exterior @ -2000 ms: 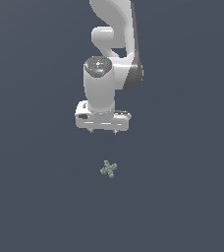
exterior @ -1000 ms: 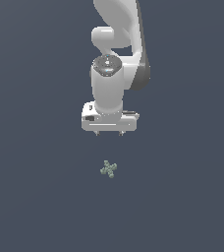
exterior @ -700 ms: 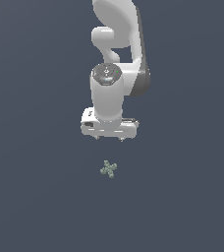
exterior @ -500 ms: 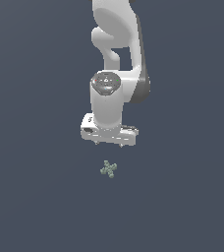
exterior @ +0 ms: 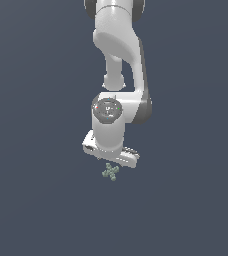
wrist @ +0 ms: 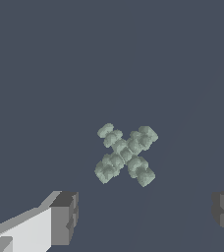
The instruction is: Pick up the object and move it to a goal position.
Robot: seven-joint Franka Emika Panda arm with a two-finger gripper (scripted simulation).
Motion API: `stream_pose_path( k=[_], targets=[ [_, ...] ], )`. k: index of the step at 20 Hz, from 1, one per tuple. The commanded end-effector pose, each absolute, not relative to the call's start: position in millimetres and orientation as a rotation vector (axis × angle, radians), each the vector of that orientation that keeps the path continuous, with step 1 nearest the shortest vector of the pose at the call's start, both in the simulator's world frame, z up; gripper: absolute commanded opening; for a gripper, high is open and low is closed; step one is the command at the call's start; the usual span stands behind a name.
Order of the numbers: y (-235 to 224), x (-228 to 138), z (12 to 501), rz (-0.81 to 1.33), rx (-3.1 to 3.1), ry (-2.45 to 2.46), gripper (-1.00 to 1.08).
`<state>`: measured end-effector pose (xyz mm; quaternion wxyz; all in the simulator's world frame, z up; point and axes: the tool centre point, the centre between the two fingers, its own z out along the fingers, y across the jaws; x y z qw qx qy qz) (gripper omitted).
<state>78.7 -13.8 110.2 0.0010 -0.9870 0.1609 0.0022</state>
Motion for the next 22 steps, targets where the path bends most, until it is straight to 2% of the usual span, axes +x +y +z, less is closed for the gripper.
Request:
stream_pose_path(
  k=[1,14,22],
  targets=[
    [-14.1,85.9,102.4,0.003,-3.091,0.553,1.00],
    [-14.0,94.4,86.7,0.002,-3.081,0.616,1.00],
    [-14.2,93.8,47.6,0.000,-3.080,0.621,1.00]
  ],
)
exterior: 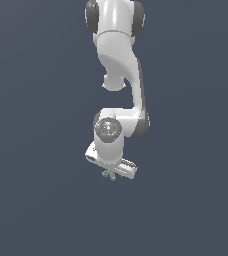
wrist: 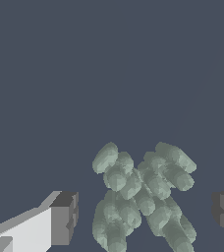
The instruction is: Pick up the object and move it to a goal position.
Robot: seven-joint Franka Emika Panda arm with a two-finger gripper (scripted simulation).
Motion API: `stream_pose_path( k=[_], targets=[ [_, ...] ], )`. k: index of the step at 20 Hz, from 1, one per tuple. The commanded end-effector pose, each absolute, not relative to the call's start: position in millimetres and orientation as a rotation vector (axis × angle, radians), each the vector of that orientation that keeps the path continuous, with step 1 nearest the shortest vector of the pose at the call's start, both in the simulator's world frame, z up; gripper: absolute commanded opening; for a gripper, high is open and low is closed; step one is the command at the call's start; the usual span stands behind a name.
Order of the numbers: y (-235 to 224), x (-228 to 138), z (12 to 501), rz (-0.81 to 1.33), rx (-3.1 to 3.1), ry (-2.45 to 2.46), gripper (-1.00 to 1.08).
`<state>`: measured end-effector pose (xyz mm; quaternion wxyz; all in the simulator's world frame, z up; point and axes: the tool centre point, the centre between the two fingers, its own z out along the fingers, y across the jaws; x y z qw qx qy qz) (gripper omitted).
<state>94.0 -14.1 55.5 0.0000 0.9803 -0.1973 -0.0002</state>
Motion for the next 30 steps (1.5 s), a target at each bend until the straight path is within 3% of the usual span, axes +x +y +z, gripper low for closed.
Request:
stream_pose_path(
  k=[1,7,8,21,30],
  targets=[
    [-14.0,93.8,44.0,0.000,3.080,-0.621,1.00],
    [-14.3,95.3,40.0,0.000,3.079,-0.622,1.00],
    [-14.3,95.3,40.0,0.000,3.079,-0.622,-1.00],
    [-14.4,97.0,44.2,0.008,3.084,-0.616,-1.00],
    [-19.7,119.2,108.3,0.138,3.142,-0.535,-1.00]
  ],
)
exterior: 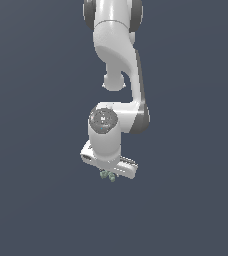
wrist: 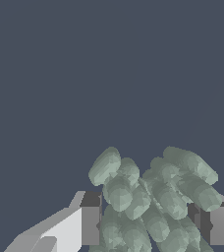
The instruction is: Pick up the object and move it to a goal position.
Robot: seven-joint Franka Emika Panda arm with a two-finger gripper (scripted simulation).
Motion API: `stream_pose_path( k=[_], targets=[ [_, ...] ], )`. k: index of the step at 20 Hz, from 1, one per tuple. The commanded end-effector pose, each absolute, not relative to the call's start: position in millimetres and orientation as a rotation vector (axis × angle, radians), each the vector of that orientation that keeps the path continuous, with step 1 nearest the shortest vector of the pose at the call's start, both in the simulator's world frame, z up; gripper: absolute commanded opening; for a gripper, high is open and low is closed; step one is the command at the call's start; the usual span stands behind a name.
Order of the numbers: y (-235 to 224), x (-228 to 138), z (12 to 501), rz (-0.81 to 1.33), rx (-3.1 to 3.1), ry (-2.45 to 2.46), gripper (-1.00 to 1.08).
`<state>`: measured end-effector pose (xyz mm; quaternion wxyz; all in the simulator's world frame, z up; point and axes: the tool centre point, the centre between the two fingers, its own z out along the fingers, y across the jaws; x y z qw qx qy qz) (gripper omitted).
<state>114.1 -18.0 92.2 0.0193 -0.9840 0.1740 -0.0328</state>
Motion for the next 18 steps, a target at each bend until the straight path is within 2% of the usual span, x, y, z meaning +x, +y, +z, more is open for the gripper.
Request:
stream_pose_path(
  k=[1,10,18],
  targets=[
    [-20.7,122.7,120.2,-0.156,-3.039,0.501,-1.00],
    [-34.8,150.0,261.9,-0.407,-2.941,0.298,-1.00],
    [-53.7,153.7,390.2,-0.611,-2.821,0.123,-1.00]
  ],
)
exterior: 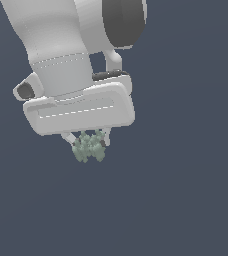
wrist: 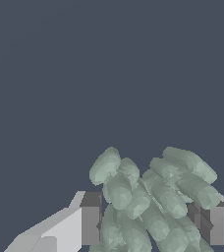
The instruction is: Pick up the object and move it to a goal position.
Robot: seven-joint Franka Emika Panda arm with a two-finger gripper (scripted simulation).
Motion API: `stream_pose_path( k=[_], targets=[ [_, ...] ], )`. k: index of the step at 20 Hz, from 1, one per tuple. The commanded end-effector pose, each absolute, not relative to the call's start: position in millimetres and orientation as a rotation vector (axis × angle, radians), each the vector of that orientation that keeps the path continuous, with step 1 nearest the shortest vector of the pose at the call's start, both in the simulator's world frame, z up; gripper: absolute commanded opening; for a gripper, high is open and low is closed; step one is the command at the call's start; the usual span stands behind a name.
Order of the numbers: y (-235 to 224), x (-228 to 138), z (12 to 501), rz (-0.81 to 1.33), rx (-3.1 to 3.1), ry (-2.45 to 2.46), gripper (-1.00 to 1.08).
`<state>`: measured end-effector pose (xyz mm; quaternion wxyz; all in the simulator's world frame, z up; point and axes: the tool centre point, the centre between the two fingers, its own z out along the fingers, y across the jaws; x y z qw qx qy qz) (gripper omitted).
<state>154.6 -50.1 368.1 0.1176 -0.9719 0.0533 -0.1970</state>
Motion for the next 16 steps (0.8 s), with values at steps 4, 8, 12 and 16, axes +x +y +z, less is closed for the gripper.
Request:
stream_pose_path(
  k=[4,8,12,16],
  targets=[
    [-63.2,150.4,437.2,-0.680,-2.770,0.062,-1.00],
    [-71.5,146.5,471.3,-0.729,-2.730,0.018,-1.00],
    [-77.5,143.6,492.4,-0.758,-2.704,-0.008,-1.00],
    [-79.8,142.5,499.6,-0.768,-2.695,-0.016,-1.00]
  ],
)
